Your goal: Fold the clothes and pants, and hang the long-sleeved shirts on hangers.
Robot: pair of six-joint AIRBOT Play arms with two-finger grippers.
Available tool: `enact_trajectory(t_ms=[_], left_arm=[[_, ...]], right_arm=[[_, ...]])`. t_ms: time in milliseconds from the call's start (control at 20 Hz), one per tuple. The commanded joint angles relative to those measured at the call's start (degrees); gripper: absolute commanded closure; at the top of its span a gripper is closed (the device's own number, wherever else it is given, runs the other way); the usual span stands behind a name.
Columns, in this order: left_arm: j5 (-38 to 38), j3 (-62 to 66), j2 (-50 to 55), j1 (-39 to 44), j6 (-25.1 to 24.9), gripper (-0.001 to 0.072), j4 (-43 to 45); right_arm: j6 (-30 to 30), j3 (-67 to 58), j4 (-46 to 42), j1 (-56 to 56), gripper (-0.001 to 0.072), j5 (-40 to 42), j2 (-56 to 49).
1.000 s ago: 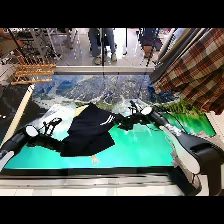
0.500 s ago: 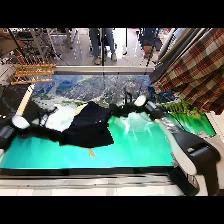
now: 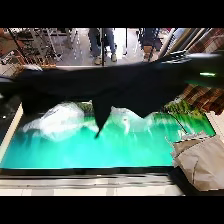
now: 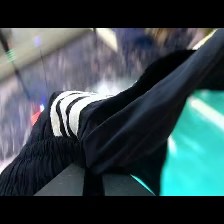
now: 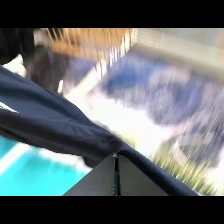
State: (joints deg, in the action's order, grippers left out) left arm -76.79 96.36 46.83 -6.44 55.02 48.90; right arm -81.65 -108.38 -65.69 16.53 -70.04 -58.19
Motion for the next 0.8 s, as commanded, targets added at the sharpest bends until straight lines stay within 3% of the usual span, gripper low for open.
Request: enact_trajectory(t_ms=[0, 150, 300, 500, 650, 750], left_arm=[[0.55, 5.22, -8.11, -0.22, 1.16, 0.0686, -5.73], [4.72, 5.22, -9.07, -0.22, 1.36, 0.0685, -5.33], [3.39, 4.35, -0.44, -0.11, 3.61, 0.0685, -5.29], [-0.48, -1.49, 18.67, 0.28, 4.04, 0.0684, -5.25], [-0.39, -5.29, 35.32, 0.39, 5.88, 0.0684, -5.29], [1.99, -5.29, 45.57, 1.03, 6.58, 0.0684, -5.75]], right_arm=[[3.93, -1.2, -1.57, -0.04, 0.0704, 1.53, 12.63], [8.46, -1.2, -3.74, -0.07, 0.0704, 7.65, 14.78], [8.7, -1.18, -10.19, -0.07, 0.0704, 7.8, 8.31], [8.22, 2.78, -11.06, -1.66, 0.0704, 3.06, -11.52], [5.49, 5.57, -8.04, -5.42, 0.0703, 11.39, -29.05], [6.45, 5.57, 2.69, -7.54, 0.0703, 15.85, -38.45]])
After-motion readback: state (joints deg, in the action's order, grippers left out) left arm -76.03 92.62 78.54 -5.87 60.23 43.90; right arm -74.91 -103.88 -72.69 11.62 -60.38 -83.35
